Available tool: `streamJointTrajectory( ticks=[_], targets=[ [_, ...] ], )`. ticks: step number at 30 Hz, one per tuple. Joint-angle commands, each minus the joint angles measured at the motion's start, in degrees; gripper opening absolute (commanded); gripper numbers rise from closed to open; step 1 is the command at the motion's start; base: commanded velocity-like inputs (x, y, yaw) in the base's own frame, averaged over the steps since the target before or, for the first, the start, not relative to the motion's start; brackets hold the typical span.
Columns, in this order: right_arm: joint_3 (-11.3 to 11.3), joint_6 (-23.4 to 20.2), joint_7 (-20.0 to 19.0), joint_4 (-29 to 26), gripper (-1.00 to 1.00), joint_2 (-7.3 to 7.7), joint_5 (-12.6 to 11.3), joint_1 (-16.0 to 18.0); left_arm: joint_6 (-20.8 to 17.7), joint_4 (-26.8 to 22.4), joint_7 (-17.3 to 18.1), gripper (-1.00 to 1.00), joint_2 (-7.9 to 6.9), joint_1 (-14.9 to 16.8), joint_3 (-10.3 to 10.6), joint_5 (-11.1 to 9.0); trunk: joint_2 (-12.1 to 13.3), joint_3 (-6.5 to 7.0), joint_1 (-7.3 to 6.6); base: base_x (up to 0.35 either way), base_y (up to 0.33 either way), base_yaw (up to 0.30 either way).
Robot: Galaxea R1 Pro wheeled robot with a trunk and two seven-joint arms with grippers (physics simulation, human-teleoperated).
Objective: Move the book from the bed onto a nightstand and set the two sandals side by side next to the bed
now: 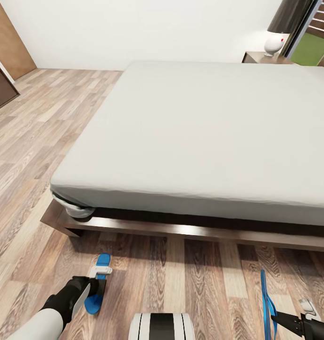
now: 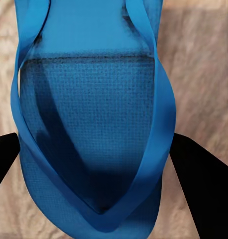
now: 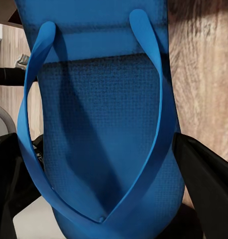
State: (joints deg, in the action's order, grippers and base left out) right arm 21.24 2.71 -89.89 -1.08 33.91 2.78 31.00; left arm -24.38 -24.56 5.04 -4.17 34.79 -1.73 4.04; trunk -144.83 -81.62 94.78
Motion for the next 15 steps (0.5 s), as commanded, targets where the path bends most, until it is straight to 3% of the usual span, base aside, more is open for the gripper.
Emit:
streamJointTrajectory(
  ticks=[1, 15],
  targets=[
    [0.29, 0.28, -0.11, 0.02, -1.00, 0.01, 0.29, 0.03, -0.09, -0.09, 0.41, -1.00, 0.02, 0.01, -0.16, 0.45, -0.01, -0.04, -0.01, 0.000, 0.000, 0.000],
    [0.29, 0.28, -0.11, 0.02, -1.00, 0.01, 0.29, 0.03, 0.36, -0.05, 0.41, -1.00, 0.04, -0.05, -0.11, 0.44, -0.01, -0.04, -0.01, 0.000, 0.000, 0.000]
  ],
)
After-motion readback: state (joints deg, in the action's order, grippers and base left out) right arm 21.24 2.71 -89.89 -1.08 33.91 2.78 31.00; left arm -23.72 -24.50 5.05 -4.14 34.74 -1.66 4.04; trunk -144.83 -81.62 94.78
